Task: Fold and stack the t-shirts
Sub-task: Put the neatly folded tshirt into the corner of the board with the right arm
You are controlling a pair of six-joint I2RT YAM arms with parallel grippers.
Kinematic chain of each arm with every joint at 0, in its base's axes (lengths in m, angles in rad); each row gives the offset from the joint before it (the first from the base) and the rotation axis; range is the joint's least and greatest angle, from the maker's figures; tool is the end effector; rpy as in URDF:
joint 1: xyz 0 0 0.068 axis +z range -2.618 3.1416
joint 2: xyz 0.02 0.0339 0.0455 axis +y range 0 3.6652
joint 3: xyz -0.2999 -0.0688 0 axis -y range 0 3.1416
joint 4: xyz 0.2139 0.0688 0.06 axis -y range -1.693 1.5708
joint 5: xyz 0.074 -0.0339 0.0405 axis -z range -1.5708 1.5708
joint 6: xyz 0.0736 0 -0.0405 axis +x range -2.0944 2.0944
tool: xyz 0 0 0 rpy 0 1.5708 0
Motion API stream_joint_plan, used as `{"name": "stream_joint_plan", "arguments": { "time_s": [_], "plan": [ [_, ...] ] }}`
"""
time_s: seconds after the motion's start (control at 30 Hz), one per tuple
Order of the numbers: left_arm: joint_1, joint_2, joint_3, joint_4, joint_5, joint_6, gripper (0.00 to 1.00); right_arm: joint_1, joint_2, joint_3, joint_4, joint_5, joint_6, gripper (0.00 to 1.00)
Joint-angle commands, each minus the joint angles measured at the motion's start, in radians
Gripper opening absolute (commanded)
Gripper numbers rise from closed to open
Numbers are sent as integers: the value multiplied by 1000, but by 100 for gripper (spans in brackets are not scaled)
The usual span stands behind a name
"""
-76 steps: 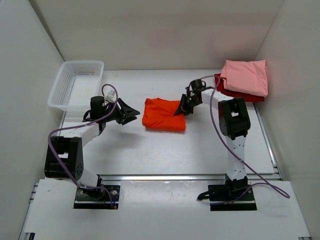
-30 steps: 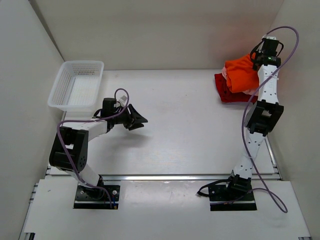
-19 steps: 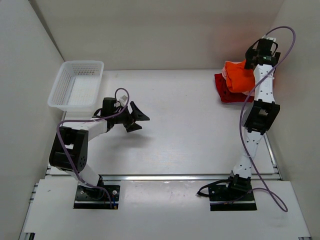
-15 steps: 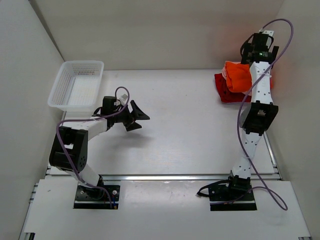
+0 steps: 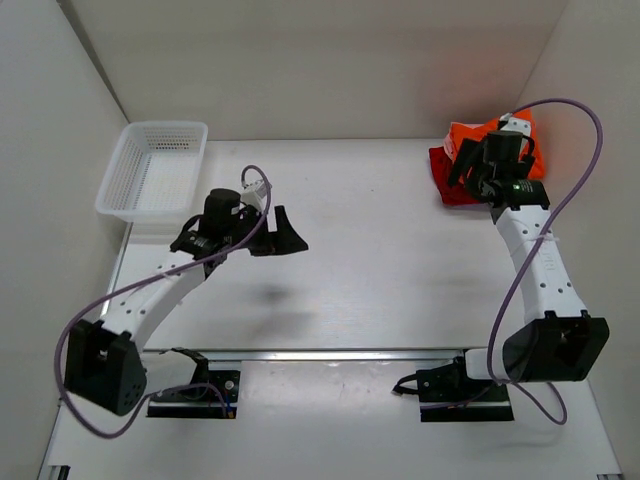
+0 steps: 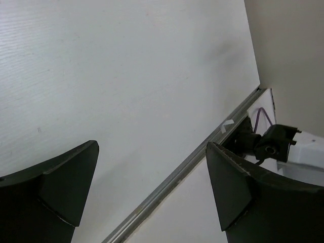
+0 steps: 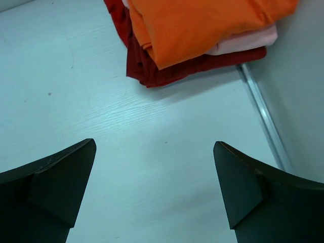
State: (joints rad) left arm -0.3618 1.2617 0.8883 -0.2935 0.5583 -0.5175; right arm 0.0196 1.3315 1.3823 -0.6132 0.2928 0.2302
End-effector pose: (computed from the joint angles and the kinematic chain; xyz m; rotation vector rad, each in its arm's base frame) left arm 0.2266 -0.1274 0.2926 0.1417 2.3434 -1.0836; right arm 0.2821 -0.0157 0.3986 0.3914 2.0742 -0.1632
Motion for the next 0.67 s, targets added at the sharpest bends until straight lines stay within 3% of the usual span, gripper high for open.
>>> {"name": "stream_joint_plan", "arguments": {
  "time_s": [0.0, 0.3, 0.53, 0.63],
  "plan": [
    [-43, -131, 32, -125, -112, 91, 98, 17, -3, 49, 4, -43, 52, 99],
    [11, -404, -100, -113, -72, 62, 98, -3, -106, -2, 6, -122, 46, 99],
    [21, -456, -120, -173, -51, 86, 99, 29, -138, -63, 40, -168, 64, 99],
    [-6, -403, -115, -196, -70, 97, 98, 52, -135, -63, 24, -149, 51, 99]
  ]
}}
